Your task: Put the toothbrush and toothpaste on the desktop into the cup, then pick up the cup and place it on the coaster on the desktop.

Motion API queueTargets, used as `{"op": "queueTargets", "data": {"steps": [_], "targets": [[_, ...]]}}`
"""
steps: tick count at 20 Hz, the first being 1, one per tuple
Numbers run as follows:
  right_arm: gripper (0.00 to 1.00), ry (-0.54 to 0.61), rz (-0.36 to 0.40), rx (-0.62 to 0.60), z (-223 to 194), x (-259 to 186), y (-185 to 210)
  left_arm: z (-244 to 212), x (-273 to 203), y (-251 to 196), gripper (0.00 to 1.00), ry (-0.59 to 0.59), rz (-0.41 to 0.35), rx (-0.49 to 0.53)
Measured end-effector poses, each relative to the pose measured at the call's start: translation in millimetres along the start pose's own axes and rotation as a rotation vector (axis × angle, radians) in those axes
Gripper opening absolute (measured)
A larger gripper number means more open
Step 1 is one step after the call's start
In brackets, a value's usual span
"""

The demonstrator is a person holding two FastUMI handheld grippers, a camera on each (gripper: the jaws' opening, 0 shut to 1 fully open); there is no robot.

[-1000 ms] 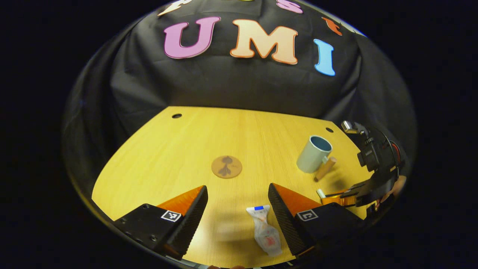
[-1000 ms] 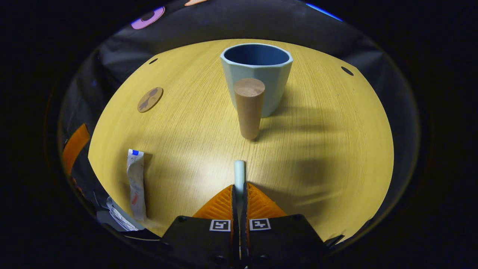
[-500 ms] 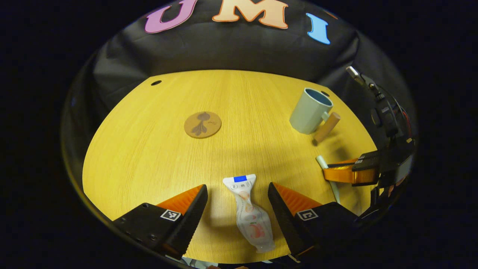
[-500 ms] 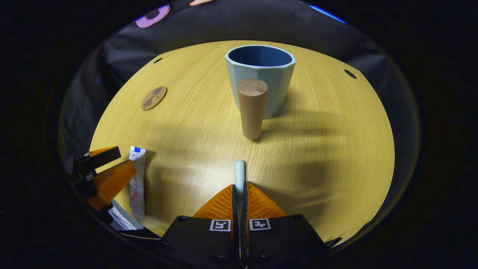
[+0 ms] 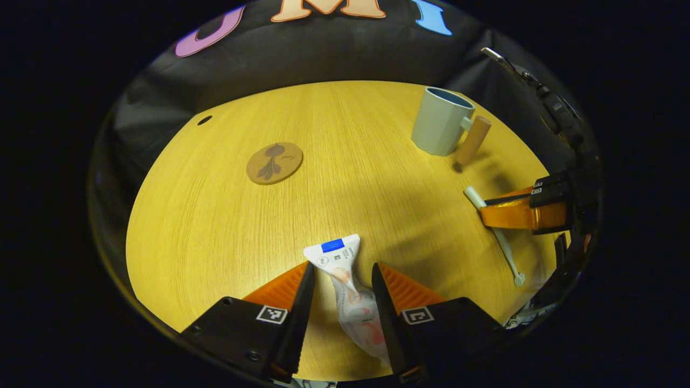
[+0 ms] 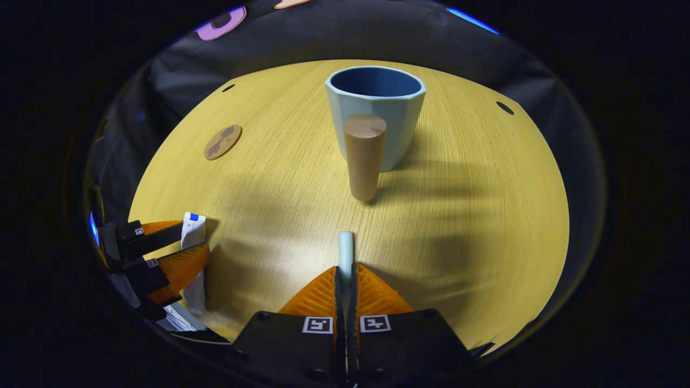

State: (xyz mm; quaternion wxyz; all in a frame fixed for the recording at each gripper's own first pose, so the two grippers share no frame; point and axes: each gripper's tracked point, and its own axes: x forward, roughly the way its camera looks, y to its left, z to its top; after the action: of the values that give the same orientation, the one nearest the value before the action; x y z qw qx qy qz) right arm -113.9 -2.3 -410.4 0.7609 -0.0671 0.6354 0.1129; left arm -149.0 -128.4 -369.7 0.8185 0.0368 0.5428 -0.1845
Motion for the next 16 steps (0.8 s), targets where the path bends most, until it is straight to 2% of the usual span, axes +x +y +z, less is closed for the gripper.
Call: {"op": "queueTargets", "data": {"steps": [1,3,4,7,8,10,12,15,16], "targets": [[0.04,-0.001,0.0,0.0,0,0,0,2,2,1,0.6,-0.002,-0.008,0.0],[0.04,-0.001,-0.001,-0.001,0,0,0,8,6,-1,0.44,-0.039,-0.028,-0.036],[0.04,-0.002,0.0,-0.002,0,0,0,11,7,-1,0.25,-0.063,-0.043,-0.067],[0.04,-0.015,-0.006,-0.015,0,1,0,14,7,-2,0.13,-0.081,-0.106,-0.122],[0.05,-0.024,-0.01,-0.02,1,0,0,14,7,-1,0.06,-0.073,-0.118,-0.148],[0.04,-0.043,0.004,-0.01,1,-1,1,14,5,-1,0.01,-0.047,-0.146,-0.163],[0.04,-0.053,0.04,0.034,-1,-1,1,16,2,-6,0.0,-0.035,-0.198,-0.169],[0.02,-0.11,0.074,0.063,4,-8,2,29,-7,-7,0.0,-0.1,-0.198,-0.089],[0.04,-0.127,0.079,0.062,6,-12,2,31,-11,-9,0.0,-0.108,-0.195,-0.073]]}}
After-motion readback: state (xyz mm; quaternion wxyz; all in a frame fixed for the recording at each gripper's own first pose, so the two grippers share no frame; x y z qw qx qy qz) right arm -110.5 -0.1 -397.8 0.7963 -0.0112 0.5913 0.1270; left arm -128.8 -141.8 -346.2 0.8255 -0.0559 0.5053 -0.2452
